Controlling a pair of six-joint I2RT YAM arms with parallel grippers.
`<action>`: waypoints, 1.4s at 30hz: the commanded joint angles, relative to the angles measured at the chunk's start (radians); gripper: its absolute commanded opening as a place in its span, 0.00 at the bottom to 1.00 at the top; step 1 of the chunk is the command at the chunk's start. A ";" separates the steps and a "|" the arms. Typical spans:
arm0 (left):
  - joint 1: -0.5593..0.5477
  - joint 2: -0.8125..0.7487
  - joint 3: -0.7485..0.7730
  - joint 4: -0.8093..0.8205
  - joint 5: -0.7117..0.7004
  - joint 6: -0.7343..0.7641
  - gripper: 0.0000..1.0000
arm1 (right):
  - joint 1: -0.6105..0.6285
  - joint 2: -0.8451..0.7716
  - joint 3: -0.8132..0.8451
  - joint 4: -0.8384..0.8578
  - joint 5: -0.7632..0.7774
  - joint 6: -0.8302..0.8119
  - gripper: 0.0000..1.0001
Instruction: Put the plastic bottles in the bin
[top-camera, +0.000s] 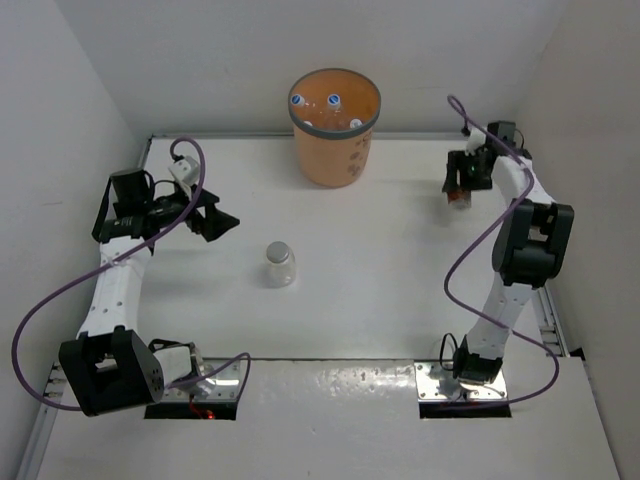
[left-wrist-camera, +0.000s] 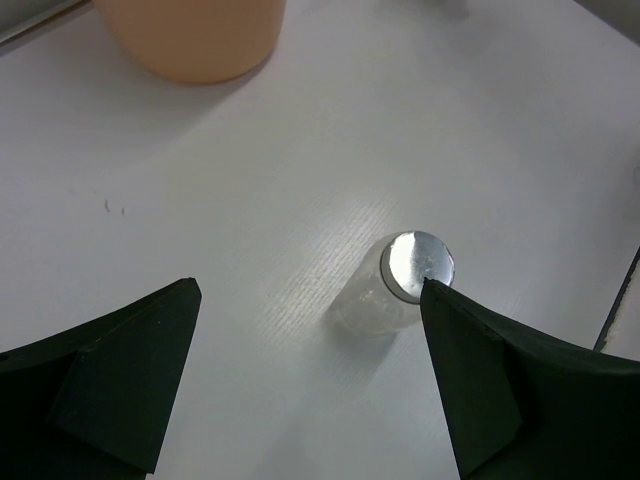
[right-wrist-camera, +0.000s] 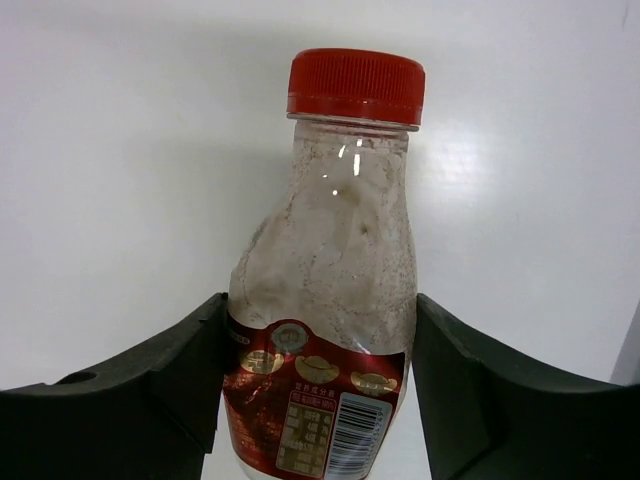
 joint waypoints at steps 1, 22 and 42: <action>-0.015 -0.032 0.001 0.046 0.023 -0.027 0.99 | 0.090 -0.164 0.199 0.030 -0.167 0.208 0.21; -0.116 -0.001 -0.051 0.338 -0.079 -0.239 0.99 | 0.506 0.250 0.624 0.947 0.181 0.193 0.27; -0.297 -0.032 -0.047 -0.458 -0.063 0.827 0.99 | 0.455 -0.118 0.413 0.748 0.039 0.297 0.98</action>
